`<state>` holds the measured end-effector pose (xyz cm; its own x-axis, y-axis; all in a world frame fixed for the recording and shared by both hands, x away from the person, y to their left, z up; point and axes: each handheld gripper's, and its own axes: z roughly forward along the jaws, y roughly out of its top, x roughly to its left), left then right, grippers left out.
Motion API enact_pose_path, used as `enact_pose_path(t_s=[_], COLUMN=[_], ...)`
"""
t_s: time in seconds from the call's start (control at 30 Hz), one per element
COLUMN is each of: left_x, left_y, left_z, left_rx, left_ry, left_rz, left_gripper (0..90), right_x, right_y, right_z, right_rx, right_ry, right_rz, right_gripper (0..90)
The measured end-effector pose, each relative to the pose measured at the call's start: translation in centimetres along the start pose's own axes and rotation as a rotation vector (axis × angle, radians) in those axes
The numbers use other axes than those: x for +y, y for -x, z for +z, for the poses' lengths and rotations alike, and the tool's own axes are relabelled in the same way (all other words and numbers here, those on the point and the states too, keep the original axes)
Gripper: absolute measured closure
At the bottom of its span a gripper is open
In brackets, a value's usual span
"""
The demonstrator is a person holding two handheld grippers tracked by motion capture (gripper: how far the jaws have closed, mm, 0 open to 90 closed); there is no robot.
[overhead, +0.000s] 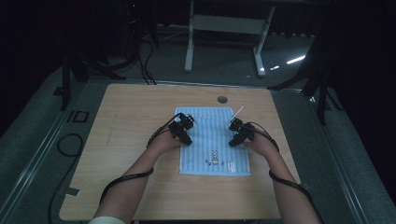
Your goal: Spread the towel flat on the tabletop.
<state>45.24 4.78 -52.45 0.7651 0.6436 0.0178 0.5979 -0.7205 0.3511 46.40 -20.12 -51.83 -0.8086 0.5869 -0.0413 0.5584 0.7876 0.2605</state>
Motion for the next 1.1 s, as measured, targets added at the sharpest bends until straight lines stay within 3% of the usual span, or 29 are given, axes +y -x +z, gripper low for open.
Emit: enact_pose_path(t_s=[0.1, 0.2, 0.37, 0.47, 0.6, 0.7, 0.9, 1.1], left_x=[0.4, 0.3, -1.3, -2.7, -4.6, -5.4, -5.5, -5.4], left_y=[-0.4, 0.0, 1.8, 3.4, 5.6, 6.6, 7.1, 7.2], left_z=[0.1, -0.5, -3.5, -4.7, -4.7, -3.8, -2.2, -2.0], left_rx=[0.006, 0.015, -0.038, -0.100, -0.136, -0.150, -0.128, -0.125], left_ry=[-0.006, -0.007, 0.084, 0.123, 0.112, 0.080, 0.009, 0.014], left_rz=[-0.015, -0.001, 0.062, 0.110, 0.178, 0.200, 0.212, 0.226], left_gripper=[51.1, 49.1, 45.0, 44.3, 44.4, 45.3, 47.3, 52.9], right_x=[0.2, 0.1, -1.6, -3.5, -6.1, -7.7, -8.8, -8.9], right_y=[0.3, 0.4, -0.9, -2.6, -4.8, -5.8, -6.3, -6.2], right_z=[0.1, -0.3, -2.7, -4.0, -4.5, -4.1, -3.1, -2.5], right_rx=[0.000, 0.015, 0.037, 0.066, 0.091, 0.090, 0.097, 0.084], right_ry=[0.003, 0.002, 0.044, 0.065, 0.079, 0.057, 0.020, -0.015], right_rz=[0.013, 0.003, -0.082, -0.139, -0.202, -0.225, -0.220, -0.218], right_gripper=[55.5, 53.1, 53.2, 53.3, 54.0, 55.2, 57.6, 59.4])
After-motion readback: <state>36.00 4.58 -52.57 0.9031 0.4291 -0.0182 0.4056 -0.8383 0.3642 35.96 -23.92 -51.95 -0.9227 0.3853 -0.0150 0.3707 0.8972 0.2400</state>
